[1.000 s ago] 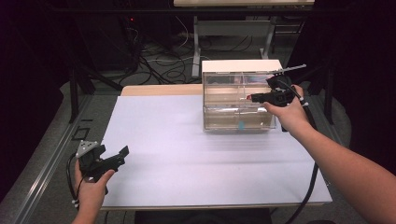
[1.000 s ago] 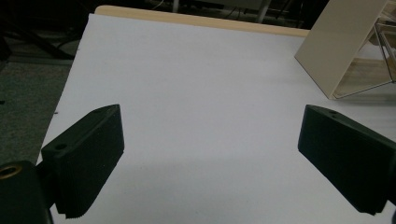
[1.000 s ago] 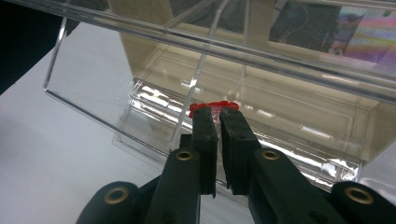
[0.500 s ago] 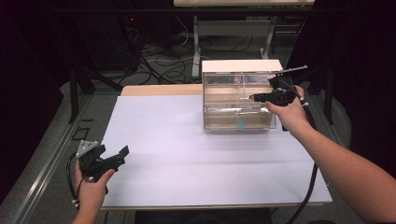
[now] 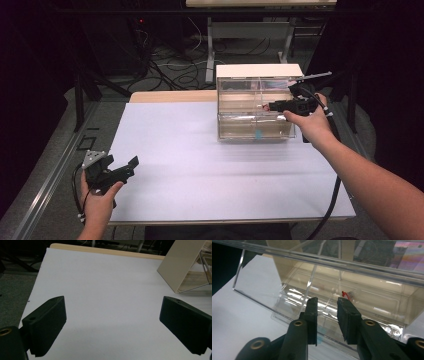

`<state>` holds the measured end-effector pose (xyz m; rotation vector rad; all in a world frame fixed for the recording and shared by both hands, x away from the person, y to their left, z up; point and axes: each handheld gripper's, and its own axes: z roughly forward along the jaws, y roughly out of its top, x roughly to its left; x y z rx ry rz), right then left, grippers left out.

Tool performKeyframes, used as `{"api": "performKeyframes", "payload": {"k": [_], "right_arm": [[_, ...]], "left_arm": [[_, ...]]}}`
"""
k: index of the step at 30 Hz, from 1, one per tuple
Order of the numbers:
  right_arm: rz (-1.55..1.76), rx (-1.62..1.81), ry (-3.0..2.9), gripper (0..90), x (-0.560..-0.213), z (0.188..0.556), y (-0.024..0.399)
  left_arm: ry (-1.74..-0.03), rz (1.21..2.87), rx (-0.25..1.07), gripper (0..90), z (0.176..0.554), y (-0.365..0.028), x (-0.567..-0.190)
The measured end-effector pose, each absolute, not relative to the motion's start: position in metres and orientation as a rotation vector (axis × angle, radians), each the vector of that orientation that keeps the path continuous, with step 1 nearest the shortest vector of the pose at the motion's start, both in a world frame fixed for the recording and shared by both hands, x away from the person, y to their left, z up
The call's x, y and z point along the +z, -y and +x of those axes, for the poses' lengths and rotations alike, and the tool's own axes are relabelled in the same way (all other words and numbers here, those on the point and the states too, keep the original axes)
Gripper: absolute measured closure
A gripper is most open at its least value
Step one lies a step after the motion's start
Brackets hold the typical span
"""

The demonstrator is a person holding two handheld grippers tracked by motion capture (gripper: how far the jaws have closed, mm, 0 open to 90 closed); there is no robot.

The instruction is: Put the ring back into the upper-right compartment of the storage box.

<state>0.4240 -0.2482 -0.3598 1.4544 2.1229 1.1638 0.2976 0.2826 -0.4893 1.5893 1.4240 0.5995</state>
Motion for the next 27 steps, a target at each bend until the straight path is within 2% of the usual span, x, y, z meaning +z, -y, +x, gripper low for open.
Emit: {"api": "performKeyframes", "payload": {"k": [18,27], "right_arm": [[1.388,1.2,-2.137,47.7,-0.352,0.397,0.251],[1.368,1.182,-2.154,32.2,-0.36,0.379,0.258]], "left_arm": [[-1.424,1.592,0.6,7.0,0.297,-0.282,-0.489],[-1.425,1.587,0.598,7.0,0.297,-0.281,-0.489]]}}
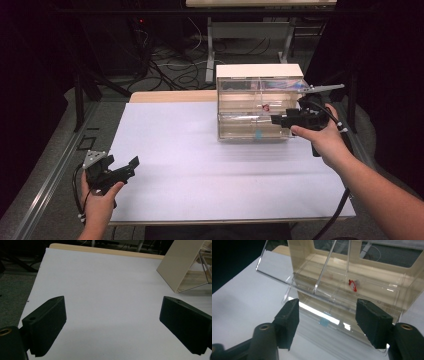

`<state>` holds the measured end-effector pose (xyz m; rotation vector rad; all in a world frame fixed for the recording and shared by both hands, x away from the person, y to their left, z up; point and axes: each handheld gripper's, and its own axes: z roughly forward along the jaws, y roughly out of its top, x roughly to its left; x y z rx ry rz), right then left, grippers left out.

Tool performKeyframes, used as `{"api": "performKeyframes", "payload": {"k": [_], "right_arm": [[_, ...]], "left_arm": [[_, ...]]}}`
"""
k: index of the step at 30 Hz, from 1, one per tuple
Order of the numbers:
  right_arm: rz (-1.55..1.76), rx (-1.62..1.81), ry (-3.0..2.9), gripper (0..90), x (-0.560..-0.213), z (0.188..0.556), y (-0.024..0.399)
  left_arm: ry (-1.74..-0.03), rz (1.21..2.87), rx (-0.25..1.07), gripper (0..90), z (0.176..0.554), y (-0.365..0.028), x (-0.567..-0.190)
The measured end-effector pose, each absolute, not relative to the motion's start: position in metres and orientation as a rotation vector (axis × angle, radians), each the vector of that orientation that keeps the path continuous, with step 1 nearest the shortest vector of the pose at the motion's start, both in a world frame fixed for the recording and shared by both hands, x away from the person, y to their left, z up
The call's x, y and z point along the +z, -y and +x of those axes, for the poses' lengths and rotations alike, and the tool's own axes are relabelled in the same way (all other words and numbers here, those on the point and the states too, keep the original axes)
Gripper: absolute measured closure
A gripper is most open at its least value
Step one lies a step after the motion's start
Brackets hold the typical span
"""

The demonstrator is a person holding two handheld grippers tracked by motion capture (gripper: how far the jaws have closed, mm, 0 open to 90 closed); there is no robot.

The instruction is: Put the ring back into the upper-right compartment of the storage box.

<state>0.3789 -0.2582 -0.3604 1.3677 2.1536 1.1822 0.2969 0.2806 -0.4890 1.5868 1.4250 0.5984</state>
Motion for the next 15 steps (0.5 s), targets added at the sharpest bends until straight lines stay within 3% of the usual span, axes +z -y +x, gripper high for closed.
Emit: {"api": "performKeyframes", "payload": {"k": [15], "right_arm": [[1.334,1.189,-2.126,24.4,-0.397,0.357,0.26]], "left_arm": [[-1.426,1.588,0.595,7.0,0.297,-0.28,-0.489]]}}
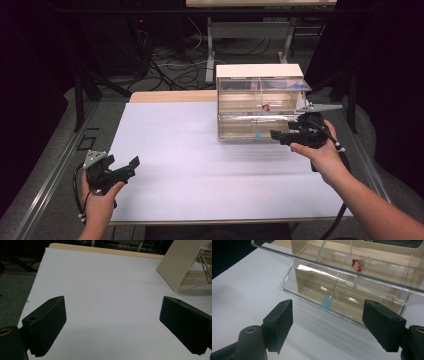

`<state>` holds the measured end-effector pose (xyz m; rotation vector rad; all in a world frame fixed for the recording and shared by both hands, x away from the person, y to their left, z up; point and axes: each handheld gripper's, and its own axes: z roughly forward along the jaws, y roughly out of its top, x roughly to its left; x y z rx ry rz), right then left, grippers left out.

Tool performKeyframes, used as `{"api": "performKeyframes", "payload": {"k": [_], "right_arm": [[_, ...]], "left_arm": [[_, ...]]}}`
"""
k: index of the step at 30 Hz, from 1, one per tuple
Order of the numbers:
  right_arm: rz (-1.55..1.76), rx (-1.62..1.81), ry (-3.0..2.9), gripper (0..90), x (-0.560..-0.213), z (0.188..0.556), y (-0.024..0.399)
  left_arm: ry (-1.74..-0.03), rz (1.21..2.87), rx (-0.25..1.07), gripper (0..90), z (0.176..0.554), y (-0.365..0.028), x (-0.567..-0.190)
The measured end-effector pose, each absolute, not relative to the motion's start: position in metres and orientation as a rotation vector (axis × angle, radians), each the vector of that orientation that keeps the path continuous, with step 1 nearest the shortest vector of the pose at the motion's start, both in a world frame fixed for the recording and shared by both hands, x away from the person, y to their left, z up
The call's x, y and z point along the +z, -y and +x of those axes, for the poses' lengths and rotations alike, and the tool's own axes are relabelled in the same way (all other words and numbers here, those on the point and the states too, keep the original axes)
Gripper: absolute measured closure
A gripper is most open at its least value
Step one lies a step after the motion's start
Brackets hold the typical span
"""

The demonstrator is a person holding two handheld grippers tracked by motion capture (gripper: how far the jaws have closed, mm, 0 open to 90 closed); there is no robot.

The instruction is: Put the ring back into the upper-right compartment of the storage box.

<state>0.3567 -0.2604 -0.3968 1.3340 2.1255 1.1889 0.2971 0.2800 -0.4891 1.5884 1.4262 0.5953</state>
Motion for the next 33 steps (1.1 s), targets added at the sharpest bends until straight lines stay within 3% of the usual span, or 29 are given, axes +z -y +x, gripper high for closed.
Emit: {"api": "performKeyframes", "payload": {"k": [8,33], "right_arm": [[1.366,1.21,-2.098,16.2,-0.427,0.348,0.261],[1.419,1.103,-2.018,15.0,-0.503,0.332,0.283]], "left_arm": [[-1.424,1.592,0.597,7.0,0.297,-0.281,-0.489],[-1.421,1.603,0.583,7.0,0.298,-0.28,-0.49]]}}
